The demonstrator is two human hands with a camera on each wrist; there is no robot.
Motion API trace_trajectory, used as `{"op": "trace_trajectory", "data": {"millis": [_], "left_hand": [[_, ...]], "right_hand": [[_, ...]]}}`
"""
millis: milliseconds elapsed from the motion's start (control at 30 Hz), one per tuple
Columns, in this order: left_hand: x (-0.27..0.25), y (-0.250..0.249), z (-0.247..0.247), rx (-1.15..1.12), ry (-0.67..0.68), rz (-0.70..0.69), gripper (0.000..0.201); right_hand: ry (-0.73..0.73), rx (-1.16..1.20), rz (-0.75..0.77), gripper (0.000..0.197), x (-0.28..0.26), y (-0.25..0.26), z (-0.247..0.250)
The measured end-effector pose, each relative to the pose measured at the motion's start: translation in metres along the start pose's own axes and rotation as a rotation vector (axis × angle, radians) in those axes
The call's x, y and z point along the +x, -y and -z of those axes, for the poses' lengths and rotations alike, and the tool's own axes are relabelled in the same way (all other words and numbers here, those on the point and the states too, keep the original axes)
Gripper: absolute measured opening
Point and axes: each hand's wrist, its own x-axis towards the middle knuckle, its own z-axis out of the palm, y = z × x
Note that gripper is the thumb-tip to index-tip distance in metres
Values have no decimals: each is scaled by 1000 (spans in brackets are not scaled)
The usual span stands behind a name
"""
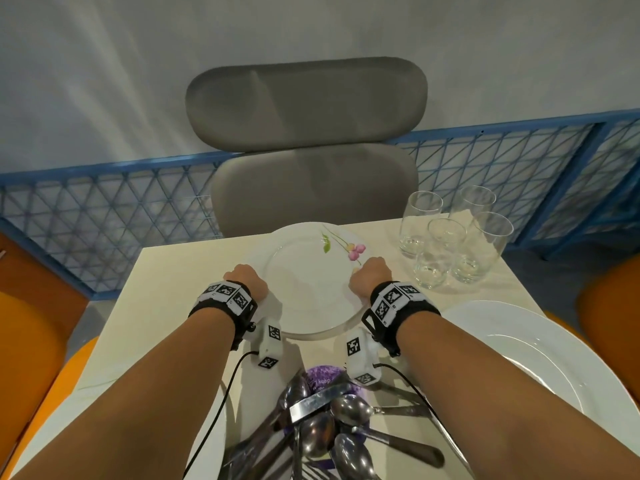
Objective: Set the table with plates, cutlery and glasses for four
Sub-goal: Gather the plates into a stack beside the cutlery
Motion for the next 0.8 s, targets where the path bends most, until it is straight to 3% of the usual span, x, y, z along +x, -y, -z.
{"op": "trace_trajectory", "data": {"millis": [67,200,500,700,800], "left_hand": [[-1,3,-1,-34,3,3,24],[-9,9,0,-148,4,17,37],[-50,31,29,-219,-2,-12,43],[-106,36,32,-362,102,-84,26],[-138,25,19,-416,158,-147,32]], "right_hand": [[-3,10,-10,41,-1,-1,-3],[0,89,-40,46,-9,-5,-7],[19,265,10,51,-54,-25,2],[74,357,-9,45,-95,-73,30],[65,376,-57,46,-116,-110,49]]}}
